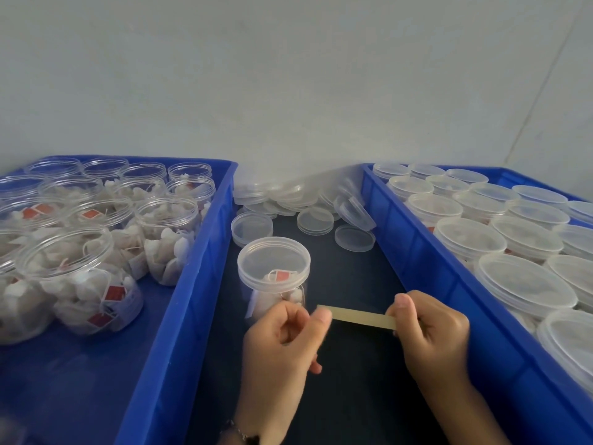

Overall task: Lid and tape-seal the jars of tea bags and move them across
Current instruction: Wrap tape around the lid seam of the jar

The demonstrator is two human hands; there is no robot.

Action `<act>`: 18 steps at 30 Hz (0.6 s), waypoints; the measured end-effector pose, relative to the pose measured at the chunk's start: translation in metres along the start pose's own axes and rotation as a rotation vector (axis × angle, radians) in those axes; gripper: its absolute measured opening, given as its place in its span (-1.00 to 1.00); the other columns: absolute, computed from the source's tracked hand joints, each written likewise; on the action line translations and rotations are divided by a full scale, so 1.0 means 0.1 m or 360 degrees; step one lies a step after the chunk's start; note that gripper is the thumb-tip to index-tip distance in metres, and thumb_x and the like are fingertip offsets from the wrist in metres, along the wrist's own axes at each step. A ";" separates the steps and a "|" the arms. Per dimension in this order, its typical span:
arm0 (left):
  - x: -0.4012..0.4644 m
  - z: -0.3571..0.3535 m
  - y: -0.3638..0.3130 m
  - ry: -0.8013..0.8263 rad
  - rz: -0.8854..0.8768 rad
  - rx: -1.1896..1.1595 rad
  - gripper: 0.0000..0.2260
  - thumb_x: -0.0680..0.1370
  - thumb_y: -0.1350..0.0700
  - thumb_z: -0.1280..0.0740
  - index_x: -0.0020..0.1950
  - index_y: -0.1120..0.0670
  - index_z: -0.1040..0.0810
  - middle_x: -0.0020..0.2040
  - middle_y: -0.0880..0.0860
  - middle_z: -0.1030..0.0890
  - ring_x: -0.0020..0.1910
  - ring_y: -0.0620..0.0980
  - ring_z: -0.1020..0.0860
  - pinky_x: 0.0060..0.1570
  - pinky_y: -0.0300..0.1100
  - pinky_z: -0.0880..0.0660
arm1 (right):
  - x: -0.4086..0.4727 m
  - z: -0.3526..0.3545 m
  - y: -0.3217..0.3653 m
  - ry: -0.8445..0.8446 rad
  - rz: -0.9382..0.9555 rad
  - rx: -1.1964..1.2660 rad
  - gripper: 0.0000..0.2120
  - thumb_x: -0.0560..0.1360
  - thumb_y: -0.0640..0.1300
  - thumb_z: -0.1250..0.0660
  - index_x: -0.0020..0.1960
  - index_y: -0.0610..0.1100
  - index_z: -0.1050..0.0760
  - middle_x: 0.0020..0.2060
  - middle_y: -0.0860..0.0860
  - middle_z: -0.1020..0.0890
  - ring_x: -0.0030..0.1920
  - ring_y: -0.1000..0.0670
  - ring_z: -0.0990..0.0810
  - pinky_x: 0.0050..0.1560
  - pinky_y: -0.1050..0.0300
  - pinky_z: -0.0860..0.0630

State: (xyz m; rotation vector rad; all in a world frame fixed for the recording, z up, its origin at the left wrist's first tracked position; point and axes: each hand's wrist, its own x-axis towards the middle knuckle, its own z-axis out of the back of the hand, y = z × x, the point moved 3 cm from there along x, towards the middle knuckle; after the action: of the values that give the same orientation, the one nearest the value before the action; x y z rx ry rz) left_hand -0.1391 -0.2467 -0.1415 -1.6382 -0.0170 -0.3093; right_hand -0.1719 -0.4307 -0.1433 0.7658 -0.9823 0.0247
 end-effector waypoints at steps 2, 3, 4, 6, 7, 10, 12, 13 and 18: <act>-0.01 0.00 0.01 -0.0043 -0.0021 0.0054 -0.77 0.35 0.03 -0.48 -0.29 0.15 -0.52 -0.47 0.01 -0.52 -0.48 -0.09 -0.51 -0.49 -0.29 -0.48 | 0.01 0.00 0.00 0.0000 -0.0012 0.0008 -0.45 0.52 0.04 -0.12 -0.51 -0.28 -0.41 -0.58 -0.05 -0.42 -0.52 -0.02 -0.40 -0.48 0.03 -0.35; -0.01 0.00 0.01 -0.0076 -0.0030 0.0091 -0.81 0.37 0.09 -0.48 -0.28 0.14 -0.52 -0.46 -0.01 -0.54 -0.46 -0.08 -0.52 -0.49 -0.29 -0.49 | 0.01 0.01 0.00 -0.0007 -0.0023 0.0009 -0.45 0.52 0.04 -0.12 -0.51 -0.29 -0.41 -0.58 -0.05 -0.42 -0.52 -0.02 -0.41 -0.48 0.03 -0.35; -0.01 0.00 0.01 -0.0107 -0.0036 0.0117 -0.85 0.38 0.12 -0.47 -0.28 0.13 -0.53 -0.46 -0.01 -0.54 -0.45 -0.09 -0.53 -0.49 -0.28 -0.49 | 0.01 0.01 -0.01 -0.0016 -0.0034 0.0009 -0.45 0.52 0.05 -0.12 -0.51 -0.29 -0.41 -0.58 -0.05 -0.42 -0.52 -0.03 -0.41 -0.48 0.02 -0.35; 0.00 0.02 0.03 -0.0159 -0.0054 0.0138 -0.87 0.39 0.14 -0.45 -0.29 0.12 -0.55 -0.45 0.00 -0.55 -0.45 -0.09 -0.53 -0.46 -0.28 -0.50 | 0.00 0.01 -0.01 -0.0024 -0.0036 -0.0013 -0.45 0.52 0.05 -0.11 -0.51 -0.28 -0.41 -0.58 -0.05 -0.42 -0.51 -0.04 -0.41 -0.47 0.01 -0.36; 0.00 0.03 0.03 -0.0172 -0.0079 0.0170 -0.87 0.40 0.13 -0.45 -0.30 0.10 -0.54 -0.44 0.00 -0.55 -0.43 -0.09 -0.53 -0.44 -0.28 -0.51 | 0.00 0.01 0.00 -0.0023 -0.0030 -0.0038 -0.46 0.52 0.05 -0.11 -0.50 -0.28 -0.41 -0.58 -0.05 -0.42 -0.52 -0.03 -0.41 -0.48 -0.01 -0.37; 0.01 0.04 0.04 -0.0198 -0.0258 0.0342 -0.86 0.39 0.08 -0.45 -0.32 0.03 -0.52 -0.39 -0.02 -0.56 -0.38 -0.09 -0.53 -0.36 -0.25 -0.51 | 0.00 -0.01 0.00 0.0008 -0.0036 -0.0087 -0.48 0.51 0.06 -0.12 -0.49 -0.24 -0.43 -0.56 -0.01 -0.42 -0.52 0.00 -0.42 -0.49 -0.02 -0.38; 0.00 0.05 0.03 -0.0243 -0.0422 0.0494 -0.84 0.39 0.10 -0.48 -0.31 0.01 -0.53 -0.38 -0.06 -0.55 -0.36 -0.09 -0.53 -0.37 -0.27 -0.48 | 0.02 -0.02 0.02 0.0098 -0.0048 -0.0123 -0.55 0.50 0.09 -0.12 -0.45 -0.14 -0.44 -0.52 0.04 -0.43 -0.47 0.01 -0.44 -0.46 0.00 -0.40; 0.00 0.06 0.03 -0.0281 -0.0494 0.0550 -0.84 0.39 0.10 -0.50 -0.30 0.01 -0.54 -0.39 -0.08 -0.54 -0.37 -0.09 -0.53 -0.38 -0.27 -0.48 | 0.03 -0.05 0.04 0.0178 -0.0036 -0.0191 -0.60 0.49 0.11 -0.13 -0.41 -0.08 -0.45 -0.49 0.07 -0.44 -0.43 0.03 -0.46 -0.45 0.05 -0.41; 0.02 0.12 0.01 -0.0477 -0.0620 0.0619 -0.73 0.40 -0.16 -0.30 -0.20 0.01 -0.63 -0.32 -0.08 -0.62 -0.39 -0.14 -0.58 -0.38 -0.38 -0.51 | 0.03 -0.15 0.10 0.0581 0.0071 -0.0519 -0.53 0.36 0.35 -0.20 0.12 0.10 -0.52 -0.25 0.30 -0.41 -0.21 0.22 -0.41 -0.08 0.27 -0.29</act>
State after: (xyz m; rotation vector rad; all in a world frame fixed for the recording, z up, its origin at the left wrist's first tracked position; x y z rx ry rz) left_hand -0.1344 -0.2358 -0.1428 -1.2718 -0.5940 -0.3295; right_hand -0.1626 -0.4158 -0.1400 0.4192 -0.6336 0.0407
